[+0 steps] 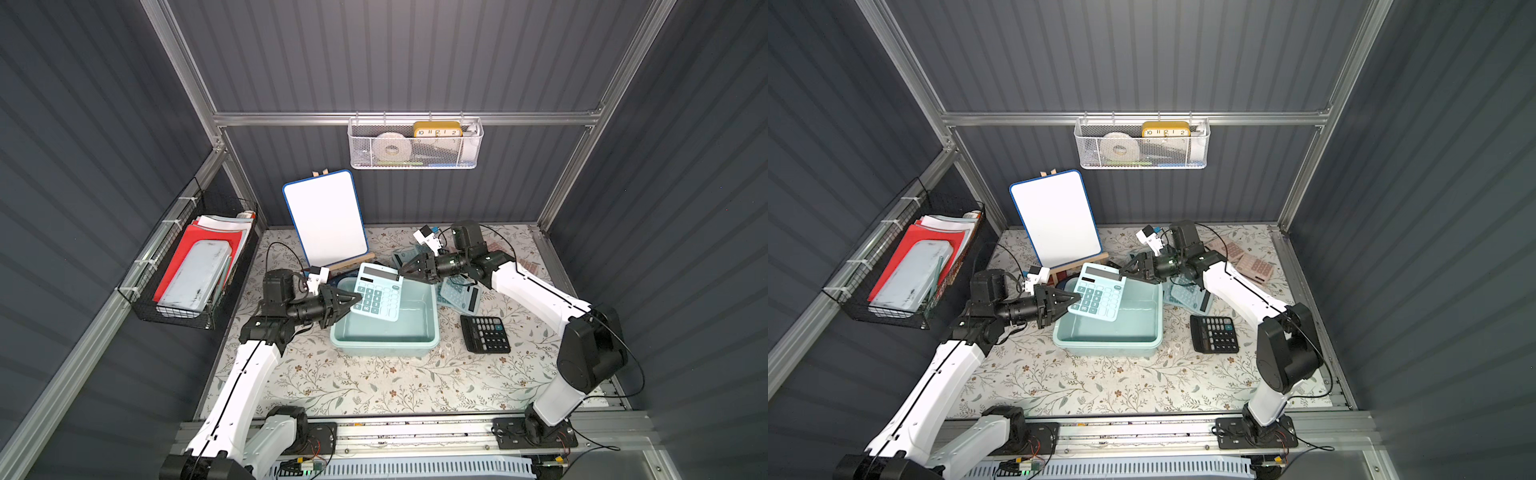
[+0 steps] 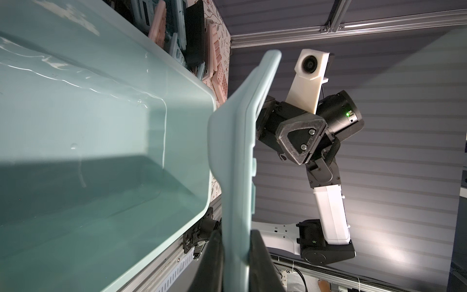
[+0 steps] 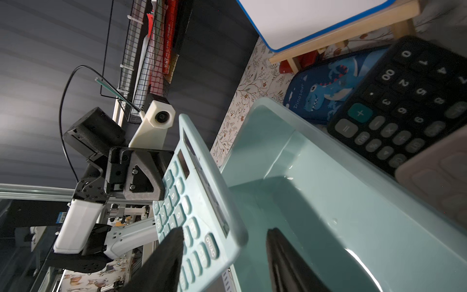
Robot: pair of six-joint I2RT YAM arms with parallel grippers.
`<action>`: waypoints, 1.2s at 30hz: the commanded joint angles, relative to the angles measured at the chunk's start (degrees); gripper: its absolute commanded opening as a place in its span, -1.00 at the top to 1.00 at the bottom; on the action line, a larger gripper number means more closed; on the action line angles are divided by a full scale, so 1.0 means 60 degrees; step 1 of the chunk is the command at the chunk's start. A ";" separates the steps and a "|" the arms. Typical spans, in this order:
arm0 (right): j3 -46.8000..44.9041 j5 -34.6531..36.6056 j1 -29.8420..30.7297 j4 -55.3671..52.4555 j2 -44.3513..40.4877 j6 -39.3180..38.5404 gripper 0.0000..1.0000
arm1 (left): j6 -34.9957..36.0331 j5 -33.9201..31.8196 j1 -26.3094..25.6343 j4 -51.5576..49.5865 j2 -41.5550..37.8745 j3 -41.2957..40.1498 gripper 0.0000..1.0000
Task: Put the calculator in the storage box
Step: Pick up the calculator at the center of the board.
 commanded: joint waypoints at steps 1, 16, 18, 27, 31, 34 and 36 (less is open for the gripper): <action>0.0330 -0.1019 -0.0011 0.0211 0.0318 0.0036 -0.01 | 0.0328 0.0412 -0.0025 0.0025 0.0034 0.0267 1.00; 0.0376 -0.1502 -0.0006 0.0525 0.0541 0.0021 1.00 | 0.0307 0.0335 -0.0010 -0.0097 0.0180 0.0317 0.77; 0.0387 -0.1333 -0.0012 0.0383 0.0509 -0.0162 1.00 | 0.0388 0.0094 0.0002 -0.0339 0.0154 0.0381 0.34; 0.0799 0.0664 0.0259 -0.1298 0.0355 -0.2028 1.00 | 0.1633 -0.3366 0.0026 -0.3821 0.0054 0.1764 -0.99; 0.0981 0.2337 0.0718 -0.2119 0.0300 -0.3324 1.00 | 0.1725 -0.4629 0.0031 -0.4499 -0.0152 0.1959 -0.99; 0.0959 0.3336 0.1125 -0.2337 0.0290 -0.4230 1.00 | 0.1714 -0.5537 0.0041 -0.4786 -0.0359 0.1924 -0.99; 0.0892 0.3863 0.1445 -0.2349 0.0290 -0.4817 1.00 | 0.1691 -0.5976 0.0026 -0.4921 -0.0499 0.1840 -0.99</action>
